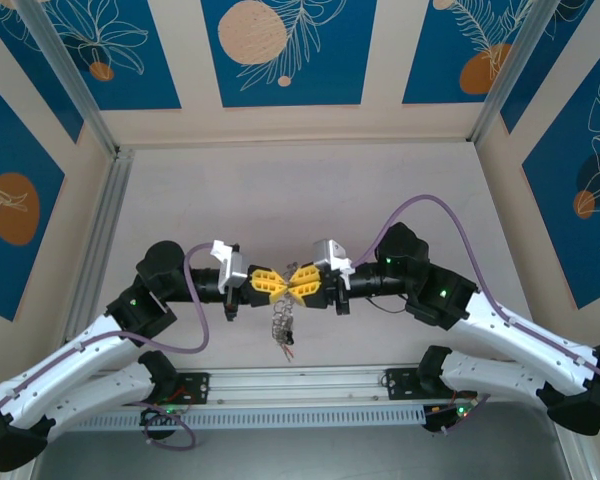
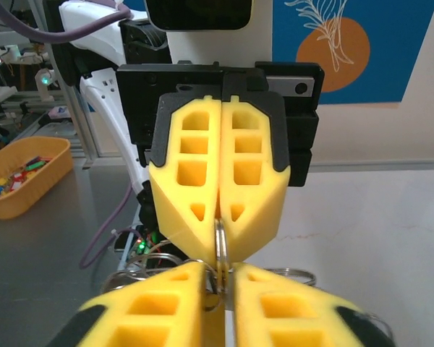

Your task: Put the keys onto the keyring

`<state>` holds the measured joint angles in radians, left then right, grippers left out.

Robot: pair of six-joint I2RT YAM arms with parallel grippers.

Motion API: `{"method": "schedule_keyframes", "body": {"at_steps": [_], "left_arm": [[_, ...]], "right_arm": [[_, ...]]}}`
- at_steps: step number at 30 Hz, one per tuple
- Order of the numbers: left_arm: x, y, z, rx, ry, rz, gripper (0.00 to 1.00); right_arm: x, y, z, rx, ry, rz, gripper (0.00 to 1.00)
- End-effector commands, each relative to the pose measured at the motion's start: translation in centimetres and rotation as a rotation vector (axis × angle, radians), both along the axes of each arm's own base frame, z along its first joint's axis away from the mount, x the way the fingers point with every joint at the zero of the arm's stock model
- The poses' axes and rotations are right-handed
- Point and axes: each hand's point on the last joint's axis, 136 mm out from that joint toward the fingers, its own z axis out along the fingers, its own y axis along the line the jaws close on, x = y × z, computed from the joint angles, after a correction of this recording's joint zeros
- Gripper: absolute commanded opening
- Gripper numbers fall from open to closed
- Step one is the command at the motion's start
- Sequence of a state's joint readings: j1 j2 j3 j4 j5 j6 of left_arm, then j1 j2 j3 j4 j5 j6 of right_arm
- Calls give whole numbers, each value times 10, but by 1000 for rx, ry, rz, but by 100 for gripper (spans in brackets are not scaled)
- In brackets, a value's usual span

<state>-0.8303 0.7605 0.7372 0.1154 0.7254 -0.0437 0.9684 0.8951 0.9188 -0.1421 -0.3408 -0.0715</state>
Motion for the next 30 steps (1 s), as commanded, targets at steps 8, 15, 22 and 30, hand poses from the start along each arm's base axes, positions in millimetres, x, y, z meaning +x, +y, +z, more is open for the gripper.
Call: {"method": "schedule_keyframes", "body": {"at_steps": [8, 15, 22, 30], "left_arm": [[7, 8, 19, -17, -70, 74, 0], [20, 24, 2, 233, -107, 198, 26], [20, 26, -2, 371, -130, 206, 26], [20, 14, -18, 468, -126, 154, 27]], "right_arm": [[13, -2, 1, -60, -37, -74, 0], [19, -9, 1, -140, -113, -111, 0], [18, -4, -1, -194, -133, -91, 0], [12, 3, -6, -226, -127, -54, 0]]}}
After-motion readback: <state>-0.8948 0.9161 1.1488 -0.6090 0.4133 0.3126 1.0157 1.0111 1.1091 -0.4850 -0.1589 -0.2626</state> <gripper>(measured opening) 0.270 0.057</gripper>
